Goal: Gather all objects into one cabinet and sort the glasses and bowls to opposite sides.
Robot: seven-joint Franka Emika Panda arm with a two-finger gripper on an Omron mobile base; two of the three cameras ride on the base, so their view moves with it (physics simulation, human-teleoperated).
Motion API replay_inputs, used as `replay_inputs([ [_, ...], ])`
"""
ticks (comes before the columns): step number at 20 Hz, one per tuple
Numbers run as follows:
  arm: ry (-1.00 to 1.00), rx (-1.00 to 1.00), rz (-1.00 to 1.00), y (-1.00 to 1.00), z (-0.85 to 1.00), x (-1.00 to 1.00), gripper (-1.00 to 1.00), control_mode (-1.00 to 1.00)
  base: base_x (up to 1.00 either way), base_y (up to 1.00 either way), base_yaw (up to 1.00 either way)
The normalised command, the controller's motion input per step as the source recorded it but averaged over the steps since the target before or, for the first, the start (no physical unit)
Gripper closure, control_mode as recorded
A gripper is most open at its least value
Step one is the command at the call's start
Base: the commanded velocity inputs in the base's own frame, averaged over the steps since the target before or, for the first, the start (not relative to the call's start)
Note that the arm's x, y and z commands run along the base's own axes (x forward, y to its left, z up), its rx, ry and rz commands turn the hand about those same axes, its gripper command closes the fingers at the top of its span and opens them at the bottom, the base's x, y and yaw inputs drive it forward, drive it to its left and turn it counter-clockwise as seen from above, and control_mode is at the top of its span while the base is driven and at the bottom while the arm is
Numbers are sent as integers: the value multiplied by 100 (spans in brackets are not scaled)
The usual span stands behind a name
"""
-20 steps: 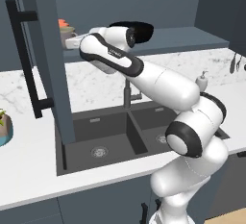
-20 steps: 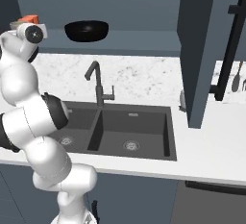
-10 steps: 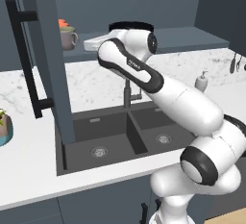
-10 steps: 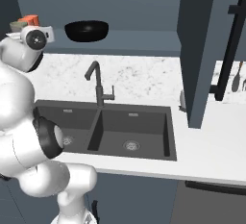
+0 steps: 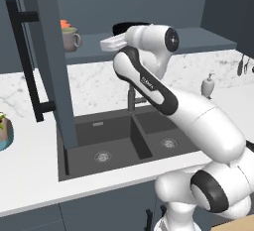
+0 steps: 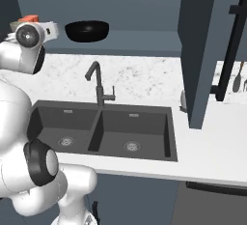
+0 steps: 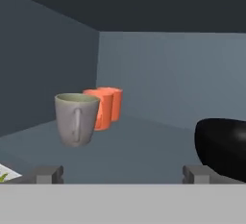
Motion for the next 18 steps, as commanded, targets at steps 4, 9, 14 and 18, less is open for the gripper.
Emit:
replay_inputs([
  [4, 0, -7, -3, -79, 2, -44, -100, -100, 0, 0, 0],
  [9, 0, -11, -3, -67, 2, -21, -100, -100, 0, 0, 0],
  [14, 0, -16, -2, -61, 0, -9, -100, -100, 0, 0, 0],
  [18, 0, -26, 0, -33, 0, -2, -100, -100, 0, 0, 0],
])
